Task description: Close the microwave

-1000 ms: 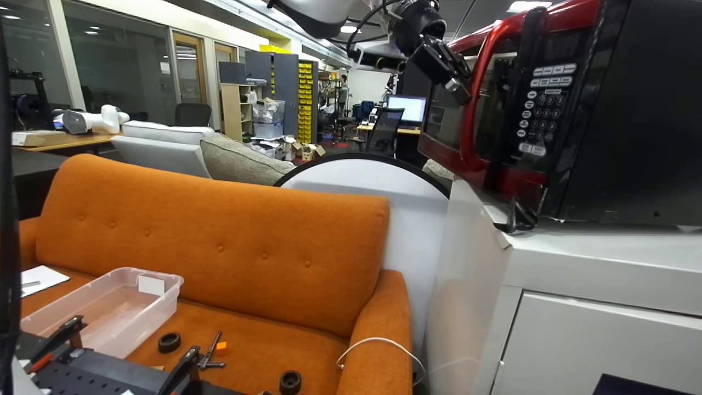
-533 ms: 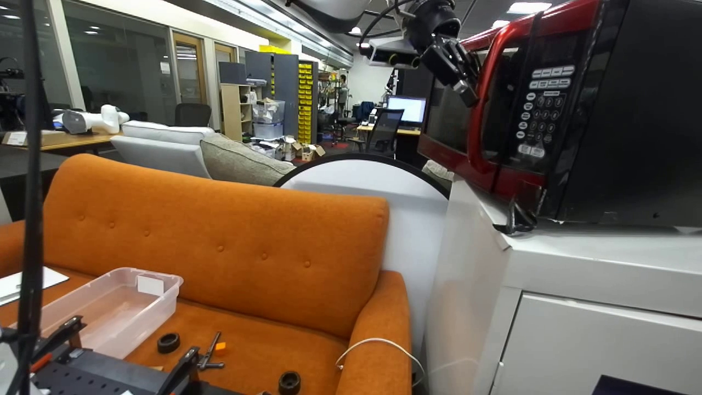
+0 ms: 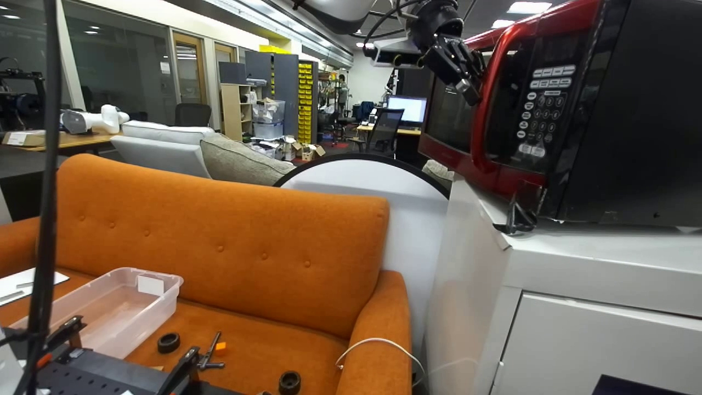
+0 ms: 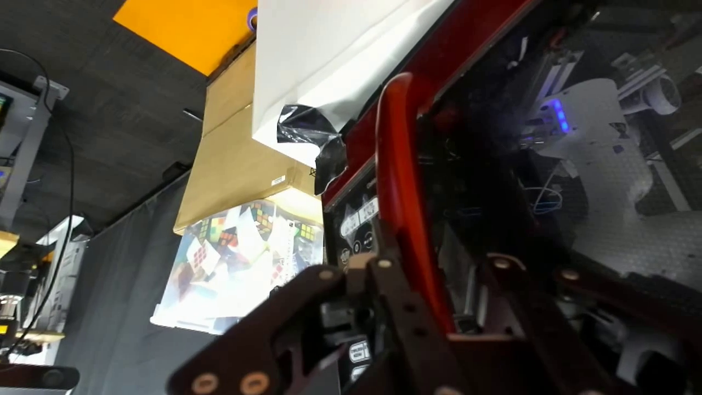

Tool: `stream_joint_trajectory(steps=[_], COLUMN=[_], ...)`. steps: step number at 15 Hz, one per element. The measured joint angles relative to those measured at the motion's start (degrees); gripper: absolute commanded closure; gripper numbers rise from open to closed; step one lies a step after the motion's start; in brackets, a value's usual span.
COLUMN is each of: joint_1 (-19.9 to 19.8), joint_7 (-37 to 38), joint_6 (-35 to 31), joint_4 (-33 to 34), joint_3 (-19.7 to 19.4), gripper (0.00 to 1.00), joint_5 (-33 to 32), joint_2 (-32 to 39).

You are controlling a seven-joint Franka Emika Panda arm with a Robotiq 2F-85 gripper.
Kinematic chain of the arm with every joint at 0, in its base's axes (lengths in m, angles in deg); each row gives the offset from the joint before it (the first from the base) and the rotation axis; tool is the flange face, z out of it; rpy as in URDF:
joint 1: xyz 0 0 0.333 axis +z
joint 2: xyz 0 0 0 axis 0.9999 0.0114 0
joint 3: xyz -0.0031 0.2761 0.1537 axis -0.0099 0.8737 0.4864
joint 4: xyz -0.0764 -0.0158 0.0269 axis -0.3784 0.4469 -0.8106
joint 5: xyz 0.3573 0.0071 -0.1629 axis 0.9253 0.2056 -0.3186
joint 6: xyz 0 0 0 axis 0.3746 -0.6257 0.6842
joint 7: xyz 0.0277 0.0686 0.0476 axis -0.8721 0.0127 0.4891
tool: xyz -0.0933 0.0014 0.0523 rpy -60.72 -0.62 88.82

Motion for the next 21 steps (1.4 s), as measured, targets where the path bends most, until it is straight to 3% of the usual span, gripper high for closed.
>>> stream_joint_trajectory(steps=[6,14,21], joint_1=[4.99,7.25,9.88], joint_7=[-0.91,-12.18,-26.98], joint_6=[-8.18,-20.27,-20.52], joint_4=[-3.38,-12.58,-38.73], joint_3=[0.34,1.04,4.88], gripper=[0.02,0.00,0.00], joint_5=[-2.92,-3.63,-2.86], joint_2=[-3.27,-8.32,-35.60])
